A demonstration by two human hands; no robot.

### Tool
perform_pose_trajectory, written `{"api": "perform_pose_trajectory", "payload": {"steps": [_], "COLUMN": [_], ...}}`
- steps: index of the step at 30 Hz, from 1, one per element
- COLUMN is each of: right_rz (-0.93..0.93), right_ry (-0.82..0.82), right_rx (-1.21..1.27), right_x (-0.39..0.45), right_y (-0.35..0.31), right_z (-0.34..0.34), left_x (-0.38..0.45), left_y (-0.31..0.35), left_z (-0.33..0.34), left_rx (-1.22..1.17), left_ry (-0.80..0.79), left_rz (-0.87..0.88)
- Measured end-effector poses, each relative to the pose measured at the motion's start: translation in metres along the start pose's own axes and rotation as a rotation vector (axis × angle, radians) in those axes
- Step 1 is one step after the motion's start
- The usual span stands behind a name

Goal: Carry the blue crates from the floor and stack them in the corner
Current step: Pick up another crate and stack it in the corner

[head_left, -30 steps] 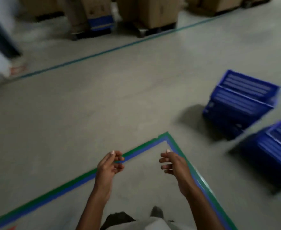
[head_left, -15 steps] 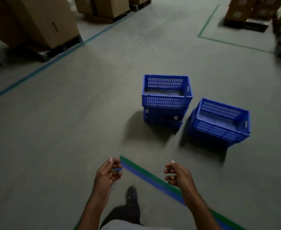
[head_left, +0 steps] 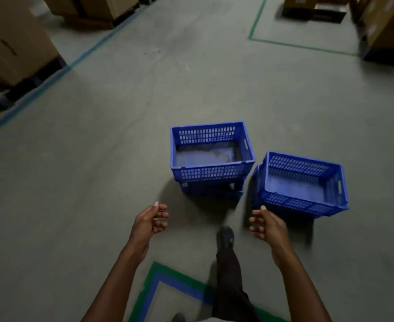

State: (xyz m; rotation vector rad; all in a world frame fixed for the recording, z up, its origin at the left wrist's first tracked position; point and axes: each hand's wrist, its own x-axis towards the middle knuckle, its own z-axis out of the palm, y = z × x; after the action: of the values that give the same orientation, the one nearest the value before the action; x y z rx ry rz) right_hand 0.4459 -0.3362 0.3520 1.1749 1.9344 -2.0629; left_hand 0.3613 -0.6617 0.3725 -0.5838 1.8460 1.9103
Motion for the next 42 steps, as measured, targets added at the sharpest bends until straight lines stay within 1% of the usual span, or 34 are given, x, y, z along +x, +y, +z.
{"api": "perform_pose_trajectory", "payload": {"steps": [4, 6, 12, 16, 18, 20, 22, 24, 27, 28, 31, 34, 37, 40, 42], "right_rz": [0.044, 0.085, 0.167, 0.149, 0.139, 0.115, 0.078, 0.057, 0.061, 0.057, 0.070, 0.089, 0.144, 0.205, 0.193], "right_ry": [-0.029, -0.053, -0.135, -0.068, -0.057, -0.023, 0.037, 0.085, 0.054, 0.054, 0.126, 0.145, 0.085, 0.034, 0.038], "right_rx": [-0.033, -0.056, -0.163, -0.294, -0.418, -0.563, -0.613, -0.643, -0.663, -0.635, -0.478, -0.339, -0.240, -0.220, -0.262], "right_x": [0.117, 0.171, 0.313, 0.411, 0.465, 0.514, 0.550, 0.585, 0.626, 0.639, 0.667, 0.680, 0.685, 0.689, 0.690], "right_y": [-0.039, -0.062, -0.113, -0.128, -0.121, -0.104, -0.098, -0.092, -0.076, -0.069, -0.056, -0.056, -0.060, -0.062, -0.063], "right_z": [0.007, 0.013, 0.037, 0.057, 0.063, 0.067, 0.075, 0.081, 0.085, 0.086, 0.090, 0.095, 0.094, 0.089, 0.090], "left_x": [0.091, 0.130, 0.253, 0.353, 0.404, 0.457, 0.506, 0.545, 0.590, 0.602, 0.625, 0.642, 0.651, 0.656, 0.655], "left_y": [0.029, 0.041, 0.068, 0.072, 0.064, 0.048, 0.033, 0.022, 0.003, -0.001, -0.009, -0.009, -0.005, -0.006, -0.007], "left_z": [0.043, 0.064, 0.102, 0.110, 0.109, 0.100, 0.090, 0.085, 0.081, 0.079, 0.075, 0.077, 0.078, 0.077, 0.079], "left_rx": [0.005, -0.009, 0.052, 0.151, 0.240, 0.377, 0.494, 0.508, 0.501, 0.499, 0.446, 0.238, 0.153, 0.164, 0.181], "left_ry": [0.079, 0.120, 0.167, 0.193, 0.214, 0.259, 0.325, 0.365, 0.356, 0.358, 0.371, 0.241, 0.186, 0.222, 0.267], "left_rz": [-0.028, -0.076, -0.157, -0.166, -0.145, -0.125, -0.112, -0.102, -0.131, -0.137, -0.132, -0.166, -0.225, -0.235, -0.220]}}
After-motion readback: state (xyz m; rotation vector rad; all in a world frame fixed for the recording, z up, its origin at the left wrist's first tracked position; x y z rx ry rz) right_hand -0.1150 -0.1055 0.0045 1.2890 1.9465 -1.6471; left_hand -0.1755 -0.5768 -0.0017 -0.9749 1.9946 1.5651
